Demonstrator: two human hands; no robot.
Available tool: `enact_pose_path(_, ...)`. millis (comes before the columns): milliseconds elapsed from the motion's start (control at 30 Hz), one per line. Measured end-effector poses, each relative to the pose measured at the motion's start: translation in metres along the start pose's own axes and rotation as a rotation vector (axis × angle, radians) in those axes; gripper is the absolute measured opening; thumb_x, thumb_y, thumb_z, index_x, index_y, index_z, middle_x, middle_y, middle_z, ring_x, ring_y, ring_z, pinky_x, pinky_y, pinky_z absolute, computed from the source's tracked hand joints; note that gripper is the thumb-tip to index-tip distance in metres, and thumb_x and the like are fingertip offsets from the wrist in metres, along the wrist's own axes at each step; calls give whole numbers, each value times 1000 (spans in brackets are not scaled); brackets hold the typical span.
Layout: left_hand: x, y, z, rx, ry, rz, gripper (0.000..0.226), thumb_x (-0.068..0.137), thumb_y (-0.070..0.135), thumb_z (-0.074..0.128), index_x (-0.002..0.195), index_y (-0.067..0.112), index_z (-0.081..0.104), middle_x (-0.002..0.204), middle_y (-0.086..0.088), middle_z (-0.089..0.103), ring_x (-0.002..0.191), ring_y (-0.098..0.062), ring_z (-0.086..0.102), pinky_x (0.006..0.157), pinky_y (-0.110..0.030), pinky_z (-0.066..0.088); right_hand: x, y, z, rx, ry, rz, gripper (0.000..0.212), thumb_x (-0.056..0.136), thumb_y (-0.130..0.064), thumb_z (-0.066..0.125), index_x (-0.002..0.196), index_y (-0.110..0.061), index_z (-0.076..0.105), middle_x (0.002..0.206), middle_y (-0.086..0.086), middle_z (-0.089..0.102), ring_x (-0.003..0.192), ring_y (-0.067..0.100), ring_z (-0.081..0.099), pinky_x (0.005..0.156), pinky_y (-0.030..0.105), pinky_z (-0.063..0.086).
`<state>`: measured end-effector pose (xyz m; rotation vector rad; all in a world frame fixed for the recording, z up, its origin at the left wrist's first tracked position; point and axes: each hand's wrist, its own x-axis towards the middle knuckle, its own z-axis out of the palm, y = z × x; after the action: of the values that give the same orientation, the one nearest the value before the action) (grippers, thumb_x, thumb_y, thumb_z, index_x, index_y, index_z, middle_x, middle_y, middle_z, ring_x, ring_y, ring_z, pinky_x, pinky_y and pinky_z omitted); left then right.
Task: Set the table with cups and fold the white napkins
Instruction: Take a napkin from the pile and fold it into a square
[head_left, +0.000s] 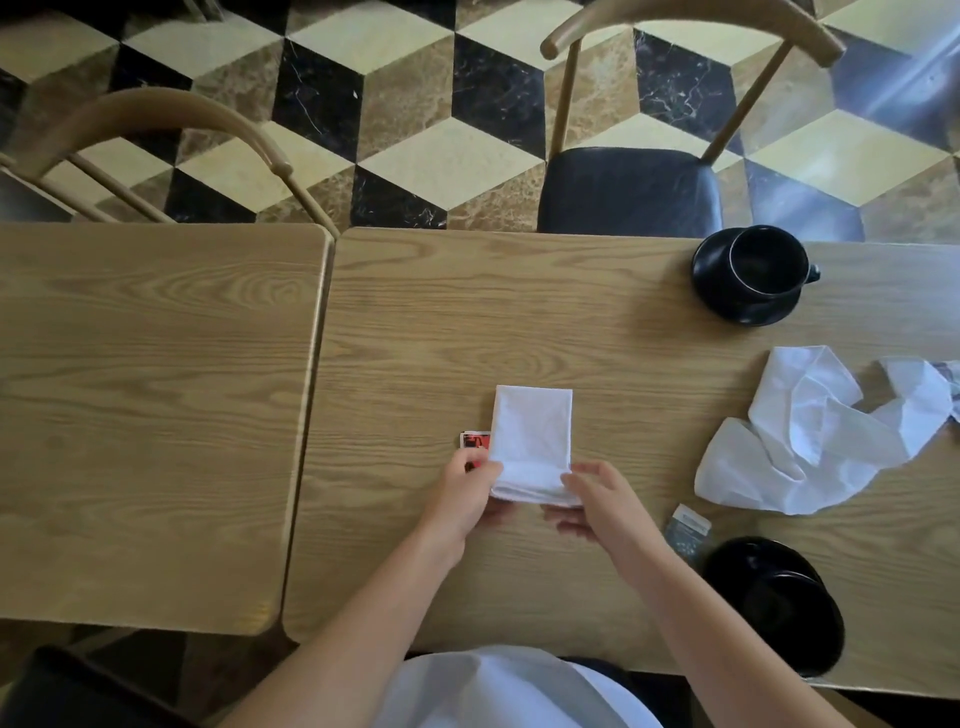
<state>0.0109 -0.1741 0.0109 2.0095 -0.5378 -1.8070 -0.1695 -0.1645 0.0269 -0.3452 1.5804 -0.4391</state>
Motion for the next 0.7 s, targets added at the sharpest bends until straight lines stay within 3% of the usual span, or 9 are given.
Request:
enact_pose_path(100, 7, 34, 3, -89, -70, 1, 22, 90, 23, 51, 101, 8, 62, 75, -12, 76, 60, -23, 71, 48, -23, 49, 6, -26, -3, 75, -63, 5, 22, 101, -25, 53, 114, -10, 61, 81, 12, 79, 64, 22, 74, 52, 27, 55)
enact_pose_path(200, 20, 66, 8, -56, -78, -9, 22, 94, 25, 48, 92, 9, 63, 66, -8, 75, 55, -22, 71, 48, -24, 51, 24, -52, -5, 101, -71, 14, 24, 101, -30, 51, 110, -11, 62, 77, 9, 78, 62, 21, 74, 51, 25, 53)
enact_pose_path(333, 39, 92, 14, -43, -69, -57, 27, 98, 26, 49, 90, 5, 61, 74, -12, 73, 61, -26, 72, 58, -30, 54, 52, -74, -5, 86, -95, -12, 23, 99, -31, 55, 107, -10, 61, 80, 8, 76, 67, 20, 74, 57, 29, 56)
enact_pose_path(400, 47, 94, 17, 11, 26, -20, 18, 97, 25, 47, 90, 10, 55, 78, -13, 69, 64, -28, 69, 64, -34, 54, 62, -77, -6, 11, -88, -65, 19, 94, -32, 59, 97, -14, 60, 88, 11, 74, 71, 19, 74, 66, 31, 57)
enact_pose_path(467, 50, 88, 14, 293, 183, 123, 14, 93, 29, 50, 102, 18, 48, 82, -5, 67, 75, -28, 67, 75, -37, 54, 67, -73, -7, -42, -74, -104, 16, 87, -29, 62, 94, -15, 57, 92, 13, 73, 70, 17, 72, 71, 34, 57)
enact_pose_path(533, 47, 73, 8, 642, 271, 327, 21, 94, 35, 53, 108, 21, 46, 80, 3, 63, 78, -26, 63, 71, -38, 50, 68, -64, -8, -124, 18, -194, 29, 84, -24, 63, 110, -19, 52, 91, 9, 77, 70, 12, 73, 72, 30, 60)
enact_pose_path(633, 41, 49, 6, 954, 174, 695, 15, 94, 27, 57, 99, 13, 55, 90, -3, 64, 83, -30, 60, 64, -39, 45, 61, -50, -12, -508, 194, -452, 33, 87, -26, 62, 116, -28, 47, 82, -9, 72, 69, 1, 65, 55, 16, 45)
enact_pose_path(700, 41, 41, 10, 1157, 52, 805, 24, 90, 27, 64, 105, 10, 57, 105, -6, 66, 97, -31, 60, 72, -40, 47, 56, -40, -13, -830, 227, -604, 28, 89, -31, 66, 112, -25, 50, 91, -11, 65, 80, 7, 61, 58, 22, 42)
